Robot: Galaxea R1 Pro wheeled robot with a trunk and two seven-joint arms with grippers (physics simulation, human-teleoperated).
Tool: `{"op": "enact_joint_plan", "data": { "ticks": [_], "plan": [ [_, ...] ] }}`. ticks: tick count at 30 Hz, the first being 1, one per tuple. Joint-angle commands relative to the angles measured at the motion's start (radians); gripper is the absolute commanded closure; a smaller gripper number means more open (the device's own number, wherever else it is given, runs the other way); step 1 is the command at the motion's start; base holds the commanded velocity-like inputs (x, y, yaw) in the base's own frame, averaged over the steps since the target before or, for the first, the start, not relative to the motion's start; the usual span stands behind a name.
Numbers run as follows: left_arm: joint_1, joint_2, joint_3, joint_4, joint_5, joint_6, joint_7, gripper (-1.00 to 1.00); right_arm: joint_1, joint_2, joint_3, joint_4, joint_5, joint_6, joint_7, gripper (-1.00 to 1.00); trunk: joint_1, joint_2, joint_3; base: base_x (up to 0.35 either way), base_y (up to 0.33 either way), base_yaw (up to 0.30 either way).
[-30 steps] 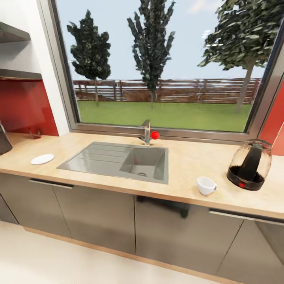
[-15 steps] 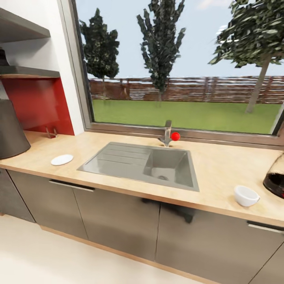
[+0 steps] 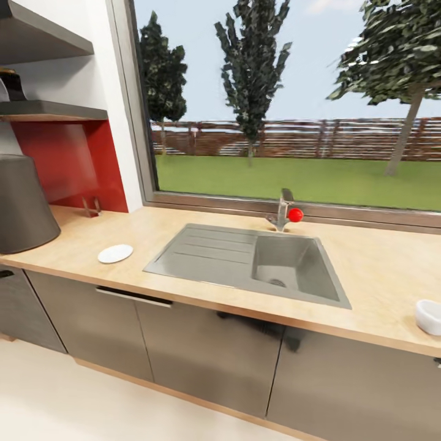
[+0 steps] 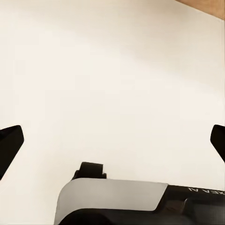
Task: Set up a coffee station on the kitchen countertop: keep the coffee maker on the countertop, move the bottle of coffee from the kitchen shelf to the counter next to the coffee maker, place a paper coffee filter on top of the coffee maker, put the saucer next to the coffee maker with the coffee cup on the saucer, and place the electric kettle next to the coffee maker.
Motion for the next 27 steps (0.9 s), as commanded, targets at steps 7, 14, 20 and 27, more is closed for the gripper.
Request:
{"op": "enact_joint_plan", "data": {
  "ticks": [7,14,20,27],
  "plan": [
    [0.000,0.000,0.000,0.000,0.005,-0.003,0.004,-1.00,0.000,0.000,0.000,-0.001,0.000,-0.002,-0.002,-1.00,0.000,0.000,-0.001,0.049,0.336,0.000],
    [0.000,-0.001,-0.003,0.000,0.005,-0.004,0.004,-1.00,0.000,0.000,0.001,-0.001,0.000,-0.002,-0.002,-1.00,0.000,0.000,-0.001,0.009,0.338,0.000],
    [0.000,0.001,-0.003,0.000,0.005,-0.003,0.004,-1.00,0.000,0.000,0.001,-0.001,0.000,-0.002,-0.002,-1.00,0.000,0.000,-0.001,0.001,0.338,0.000],
    [0.000,0.001,-0.001,0.000,0.005,-0.002,0.004,-1.00,0.000,0.000,0.000,-0.001,0.000,-0.002,-0.001,-1.00,0.000,0.000,-0.001,0.000,0.338,0.000]
  ]
}}
